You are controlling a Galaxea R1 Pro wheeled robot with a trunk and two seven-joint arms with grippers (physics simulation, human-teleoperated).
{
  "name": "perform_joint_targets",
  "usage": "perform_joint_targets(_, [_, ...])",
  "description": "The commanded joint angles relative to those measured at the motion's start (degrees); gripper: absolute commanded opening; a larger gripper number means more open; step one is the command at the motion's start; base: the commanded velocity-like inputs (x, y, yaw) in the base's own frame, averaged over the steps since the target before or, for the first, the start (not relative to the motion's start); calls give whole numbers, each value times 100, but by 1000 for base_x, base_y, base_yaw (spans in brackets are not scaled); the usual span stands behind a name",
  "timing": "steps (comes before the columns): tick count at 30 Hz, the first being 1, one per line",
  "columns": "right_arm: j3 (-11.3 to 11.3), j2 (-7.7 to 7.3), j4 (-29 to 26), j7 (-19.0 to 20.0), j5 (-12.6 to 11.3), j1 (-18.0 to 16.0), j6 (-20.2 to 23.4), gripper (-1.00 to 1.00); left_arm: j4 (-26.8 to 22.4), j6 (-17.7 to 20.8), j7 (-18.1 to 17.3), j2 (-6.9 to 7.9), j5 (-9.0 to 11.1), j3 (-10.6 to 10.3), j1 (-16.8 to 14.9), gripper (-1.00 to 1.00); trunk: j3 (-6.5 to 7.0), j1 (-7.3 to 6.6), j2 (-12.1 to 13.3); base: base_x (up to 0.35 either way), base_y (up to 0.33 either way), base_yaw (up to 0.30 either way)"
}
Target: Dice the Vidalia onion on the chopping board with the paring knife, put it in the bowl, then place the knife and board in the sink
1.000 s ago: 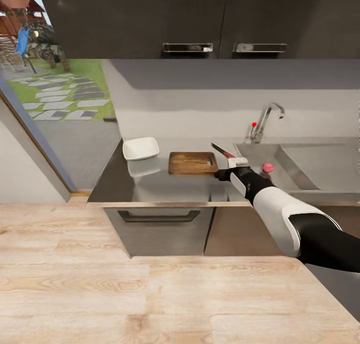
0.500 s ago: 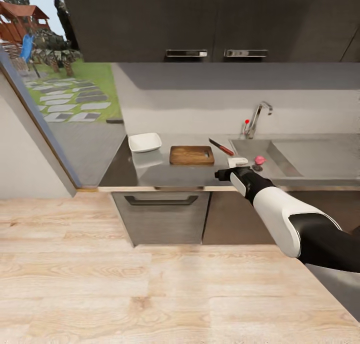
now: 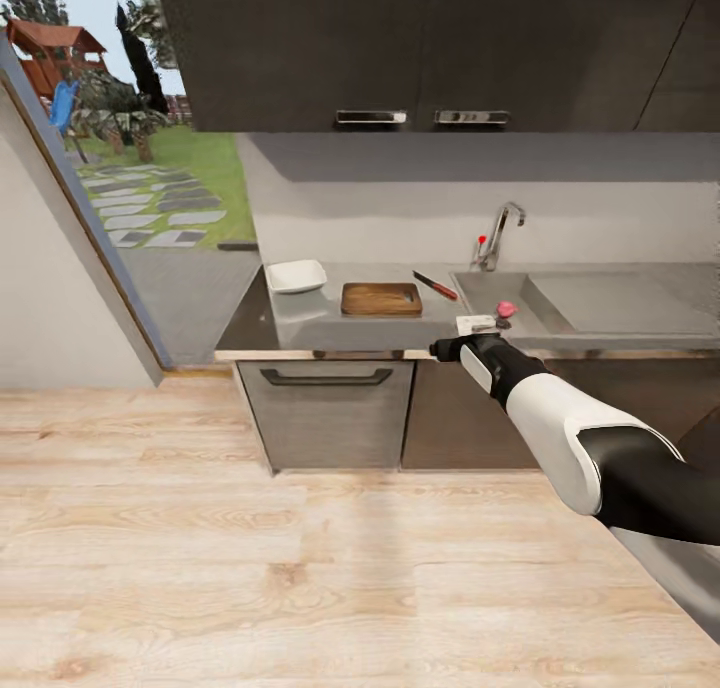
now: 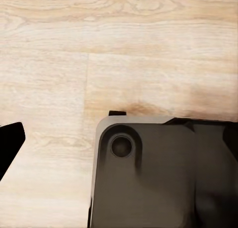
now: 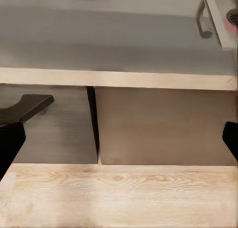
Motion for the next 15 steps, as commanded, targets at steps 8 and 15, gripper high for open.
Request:
perform_joint_targets(8, [35, 0, -8, -22, -13, -3, 33, 100, -12, -5, -4, 0, 37, -6, 4, 100, 63, 0, -10, -336, 0, 0])
perform_joint_targets(15, [35, 0, 167, -18, -7, -3, -153, 100, -12, -5, -4, 0, 37, -7, 4, 100, 108, 0, -10, -246, 0, 0])
